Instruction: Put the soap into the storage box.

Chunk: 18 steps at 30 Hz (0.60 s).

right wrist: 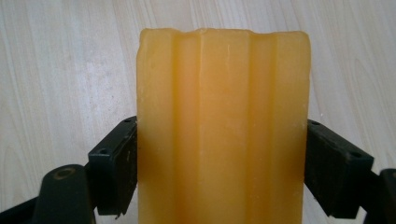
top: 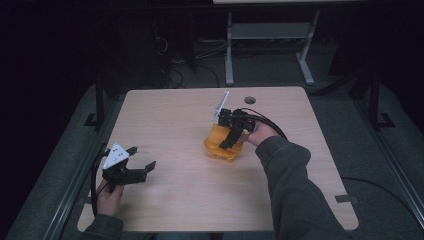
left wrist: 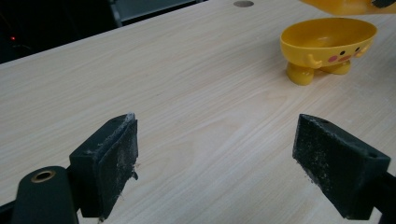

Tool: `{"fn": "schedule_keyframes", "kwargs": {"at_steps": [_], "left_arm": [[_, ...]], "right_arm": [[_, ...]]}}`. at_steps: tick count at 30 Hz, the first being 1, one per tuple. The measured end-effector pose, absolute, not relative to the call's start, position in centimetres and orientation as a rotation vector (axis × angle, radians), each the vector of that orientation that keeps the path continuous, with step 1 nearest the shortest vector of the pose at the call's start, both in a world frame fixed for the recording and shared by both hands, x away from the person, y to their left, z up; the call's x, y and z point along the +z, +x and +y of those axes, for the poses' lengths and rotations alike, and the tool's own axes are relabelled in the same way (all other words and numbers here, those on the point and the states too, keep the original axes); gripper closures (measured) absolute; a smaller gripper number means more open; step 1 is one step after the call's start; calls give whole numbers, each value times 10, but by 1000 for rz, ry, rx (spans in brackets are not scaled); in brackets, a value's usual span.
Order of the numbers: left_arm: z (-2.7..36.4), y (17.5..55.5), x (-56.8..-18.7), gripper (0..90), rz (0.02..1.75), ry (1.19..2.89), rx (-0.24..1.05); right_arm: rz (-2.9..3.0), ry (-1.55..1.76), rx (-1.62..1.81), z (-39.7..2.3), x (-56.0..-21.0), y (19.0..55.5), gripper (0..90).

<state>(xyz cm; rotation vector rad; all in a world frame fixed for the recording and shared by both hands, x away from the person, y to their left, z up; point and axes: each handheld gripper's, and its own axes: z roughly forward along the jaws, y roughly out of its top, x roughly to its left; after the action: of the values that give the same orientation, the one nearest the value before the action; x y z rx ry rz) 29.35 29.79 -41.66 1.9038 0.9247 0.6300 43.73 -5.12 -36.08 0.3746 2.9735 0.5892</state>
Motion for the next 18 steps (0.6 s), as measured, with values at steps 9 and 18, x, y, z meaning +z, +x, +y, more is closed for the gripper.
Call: {"fn": "schedule_keyframes", "kwargs": {"at_steps": [9, 18], "left_arm": [[298, 294, -416, 134, 926, 1906, 631], [299, 293, -416, 134, 929, 1907, 629]], "right_arm": [[2995, 380, 538, -46, -369, 440, 207], [3017, 377, 518, -39, -375, 442, 206]]}}
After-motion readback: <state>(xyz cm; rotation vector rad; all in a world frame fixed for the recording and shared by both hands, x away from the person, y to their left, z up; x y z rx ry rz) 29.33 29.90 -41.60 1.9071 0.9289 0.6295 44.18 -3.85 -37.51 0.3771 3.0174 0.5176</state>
